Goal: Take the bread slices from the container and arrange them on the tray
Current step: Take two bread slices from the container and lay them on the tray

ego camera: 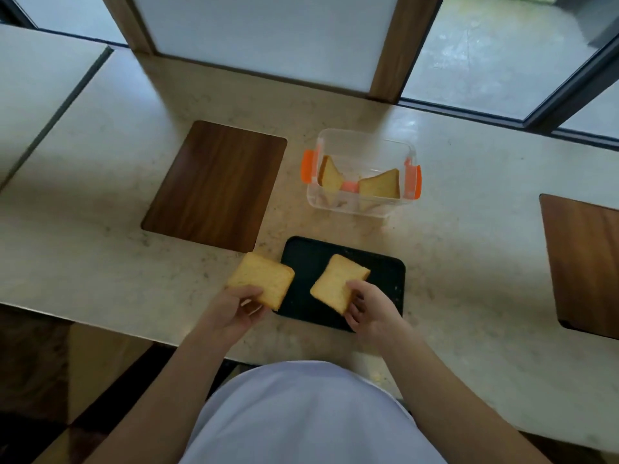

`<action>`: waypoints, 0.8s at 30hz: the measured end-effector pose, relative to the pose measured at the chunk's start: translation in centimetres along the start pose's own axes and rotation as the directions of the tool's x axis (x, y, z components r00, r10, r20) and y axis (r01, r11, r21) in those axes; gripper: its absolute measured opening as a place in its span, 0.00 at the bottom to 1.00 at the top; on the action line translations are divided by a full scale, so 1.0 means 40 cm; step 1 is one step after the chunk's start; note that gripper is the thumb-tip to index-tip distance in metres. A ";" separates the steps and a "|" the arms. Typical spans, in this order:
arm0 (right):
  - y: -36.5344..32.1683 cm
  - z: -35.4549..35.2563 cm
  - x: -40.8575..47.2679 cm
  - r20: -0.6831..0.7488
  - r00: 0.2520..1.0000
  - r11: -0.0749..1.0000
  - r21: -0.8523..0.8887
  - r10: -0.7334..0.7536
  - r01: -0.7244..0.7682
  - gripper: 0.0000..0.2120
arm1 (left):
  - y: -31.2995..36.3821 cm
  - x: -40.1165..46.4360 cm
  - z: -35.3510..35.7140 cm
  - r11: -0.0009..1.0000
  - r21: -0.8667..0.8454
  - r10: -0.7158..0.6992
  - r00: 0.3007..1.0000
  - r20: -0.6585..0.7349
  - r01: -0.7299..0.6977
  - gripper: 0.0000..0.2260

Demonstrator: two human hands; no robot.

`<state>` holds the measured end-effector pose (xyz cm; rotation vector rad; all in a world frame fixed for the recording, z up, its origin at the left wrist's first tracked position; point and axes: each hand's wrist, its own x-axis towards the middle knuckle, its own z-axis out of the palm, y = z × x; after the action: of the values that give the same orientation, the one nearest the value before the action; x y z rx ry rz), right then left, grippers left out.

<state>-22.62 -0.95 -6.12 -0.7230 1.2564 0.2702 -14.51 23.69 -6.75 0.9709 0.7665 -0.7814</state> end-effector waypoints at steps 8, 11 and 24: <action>0.013 0.141 0.020 0.133 0.989 0.989 0.130 0.060 -0.077 0.12 | 0.052 -0.006 -0.018 0.991 0.070 0.117 0.993 -0.034 -0.115 0.19; 0.014 0.183 0.032 0.138 0.989 0.978 0.188 0.061 -0.086 0.10 | 0.059 -0.011 0.002 0.984 0.132 0.125 0.992 -0.013 -0.122 0.13; 0.047 0.236 0.075 0.057 0.997 0.959 0.275 0.059 -0.072 0.04 | 0.054 0.003 -0.031 0.988 0.106 0.118 0.993 -0.017 -0.115 0.20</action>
<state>-15.48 5.83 -8.38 -0.4325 1.2426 0.1601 -12.90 25.56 -6.40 1.1110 0.6873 -0.7155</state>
